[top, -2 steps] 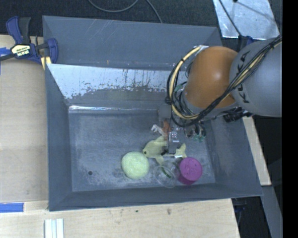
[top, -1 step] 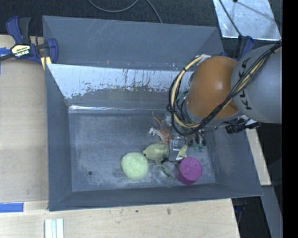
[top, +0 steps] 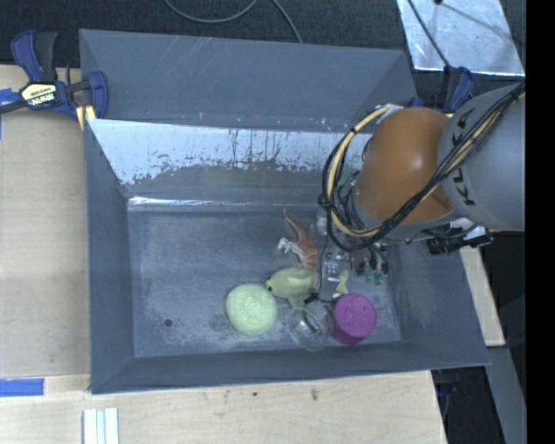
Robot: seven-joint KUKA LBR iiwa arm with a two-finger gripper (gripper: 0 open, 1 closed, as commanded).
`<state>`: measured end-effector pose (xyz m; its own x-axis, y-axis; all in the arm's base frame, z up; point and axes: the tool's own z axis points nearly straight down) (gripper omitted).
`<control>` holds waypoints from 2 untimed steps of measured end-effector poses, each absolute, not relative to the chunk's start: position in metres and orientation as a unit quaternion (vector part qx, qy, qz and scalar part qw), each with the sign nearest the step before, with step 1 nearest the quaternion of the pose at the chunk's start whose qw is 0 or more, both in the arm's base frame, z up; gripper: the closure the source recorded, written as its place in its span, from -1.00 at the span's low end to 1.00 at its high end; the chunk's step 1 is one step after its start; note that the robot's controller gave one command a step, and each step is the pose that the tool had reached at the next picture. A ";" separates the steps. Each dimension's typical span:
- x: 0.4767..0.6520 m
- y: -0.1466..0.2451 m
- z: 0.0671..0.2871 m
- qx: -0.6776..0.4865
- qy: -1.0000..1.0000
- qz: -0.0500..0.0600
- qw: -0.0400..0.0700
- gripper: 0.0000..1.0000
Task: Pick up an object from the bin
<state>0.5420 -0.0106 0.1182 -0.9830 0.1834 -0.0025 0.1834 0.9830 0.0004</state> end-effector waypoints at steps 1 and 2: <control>0.546 -0.007 0.074 0.051 0.999 0.000 0.011 -1.00; 0.544 -0.014 0.076 0.120 0.993 0.003 0.010 1.00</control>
Offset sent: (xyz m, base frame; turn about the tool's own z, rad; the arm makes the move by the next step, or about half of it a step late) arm -0.0036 -0.0055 -0.0482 0.0595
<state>0.5443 -0.0136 0.0760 -0.9709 0.2388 -0.0187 0.2386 0.9711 0.0084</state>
